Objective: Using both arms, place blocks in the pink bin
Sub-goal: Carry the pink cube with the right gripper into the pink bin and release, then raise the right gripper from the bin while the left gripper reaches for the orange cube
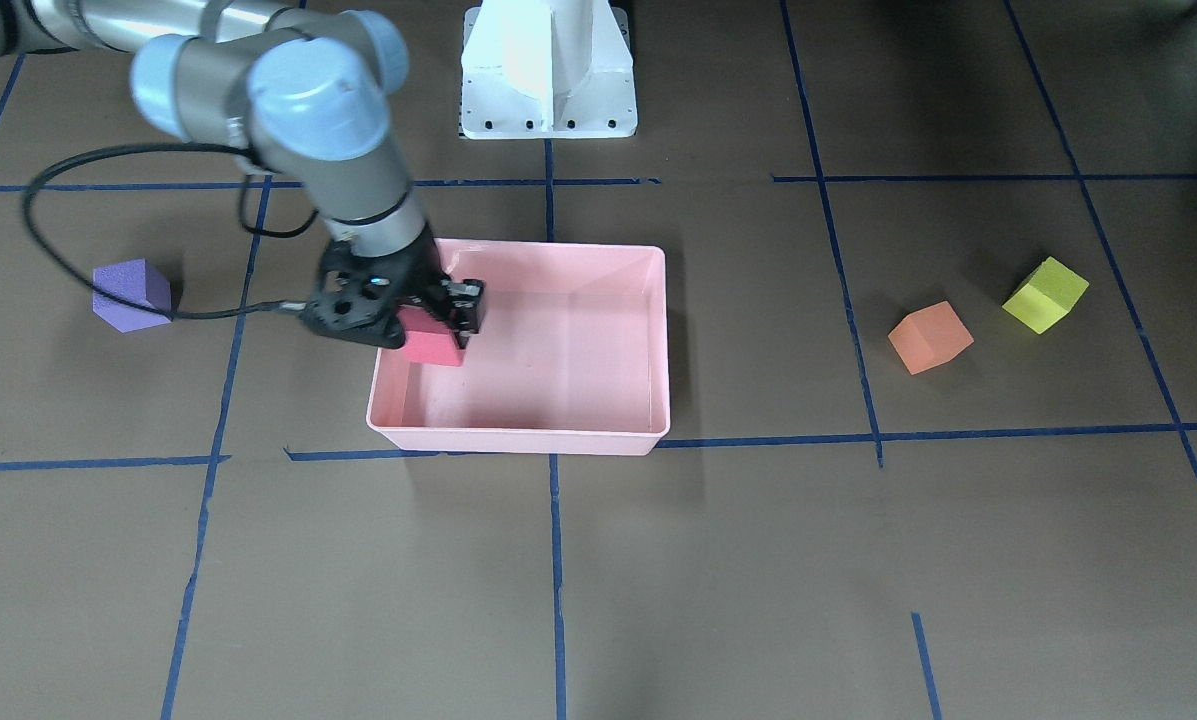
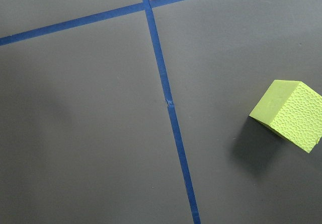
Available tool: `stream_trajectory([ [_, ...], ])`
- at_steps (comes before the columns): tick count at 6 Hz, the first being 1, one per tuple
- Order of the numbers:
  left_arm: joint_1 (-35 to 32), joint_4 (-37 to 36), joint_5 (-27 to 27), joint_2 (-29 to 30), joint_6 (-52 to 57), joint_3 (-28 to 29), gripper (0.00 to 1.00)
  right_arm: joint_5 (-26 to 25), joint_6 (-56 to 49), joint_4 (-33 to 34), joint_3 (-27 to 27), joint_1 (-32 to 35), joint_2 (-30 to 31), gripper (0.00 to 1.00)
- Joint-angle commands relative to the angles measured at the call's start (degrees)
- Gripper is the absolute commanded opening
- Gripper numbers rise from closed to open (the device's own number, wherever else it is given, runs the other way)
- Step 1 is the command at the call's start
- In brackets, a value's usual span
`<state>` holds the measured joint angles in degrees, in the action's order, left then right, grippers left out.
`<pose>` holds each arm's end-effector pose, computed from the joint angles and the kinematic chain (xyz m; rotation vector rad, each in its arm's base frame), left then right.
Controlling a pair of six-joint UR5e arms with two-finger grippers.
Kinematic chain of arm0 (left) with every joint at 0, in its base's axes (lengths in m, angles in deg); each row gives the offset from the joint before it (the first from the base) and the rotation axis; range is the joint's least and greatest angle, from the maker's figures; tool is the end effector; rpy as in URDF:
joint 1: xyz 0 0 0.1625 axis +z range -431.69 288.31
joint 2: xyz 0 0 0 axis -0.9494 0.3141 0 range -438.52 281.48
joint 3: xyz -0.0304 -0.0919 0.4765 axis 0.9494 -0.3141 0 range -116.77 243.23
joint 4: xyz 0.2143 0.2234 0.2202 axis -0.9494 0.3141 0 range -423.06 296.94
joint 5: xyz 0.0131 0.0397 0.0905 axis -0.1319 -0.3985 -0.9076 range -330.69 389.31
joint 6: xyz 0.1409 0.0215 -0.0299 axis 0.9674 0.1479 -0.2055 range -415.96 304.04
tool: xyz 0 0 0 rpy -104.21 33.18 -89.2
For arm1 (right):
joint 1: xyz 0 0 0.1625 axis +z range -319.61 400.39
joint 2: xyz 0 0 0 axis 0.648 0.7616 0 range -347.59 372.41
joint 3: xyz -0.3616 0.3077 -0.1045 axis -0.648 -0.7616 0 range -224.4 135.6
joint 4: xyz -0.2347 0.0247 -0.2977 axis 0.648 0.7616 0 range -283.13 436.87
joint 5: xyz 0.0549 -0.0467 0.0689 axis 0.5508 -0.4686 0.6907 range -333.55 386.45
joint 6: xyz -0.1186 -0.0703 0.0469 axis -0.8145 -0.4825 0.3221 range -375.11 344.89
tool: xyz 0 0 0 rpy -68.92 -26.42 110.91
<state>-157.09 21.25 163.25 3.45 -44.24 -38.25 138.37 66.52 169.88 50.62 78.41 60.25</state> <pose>-0.0013 -0.3841 0.7312 0.0108 0.7699 0.2558 -0.5295 -0.5141 0.2893 -0.0343 -0.8464 0.3389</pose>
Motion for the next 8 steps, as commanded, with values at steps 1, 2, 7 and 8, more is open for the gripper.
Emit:
stream_trajectory([
  [1,0.2,0.2,0.0,2.2,-0.4,-0.7,1.00,-2.3,1.3,0.7,-0.5,-2.1,-1.7,1.00],
  [2,0.6,2.6,-0.3,8.1,-0.3,0.9,1.00,-1.2,-0.1,0.9,-0.2,-0.9,-1.6,1.00],
  [7,15.6,19.9,-0.5,10.0,-31.9,-0.1,1.00,16.6,-40.8,1.1,4.9,21.2,15.4,1.00],
  [8,18.3,24.8,-0.6,9.6,-46.9,-0.3,1.00,18.1,-52.2,1.2,4.6,25.9,19.6,1.00],
])
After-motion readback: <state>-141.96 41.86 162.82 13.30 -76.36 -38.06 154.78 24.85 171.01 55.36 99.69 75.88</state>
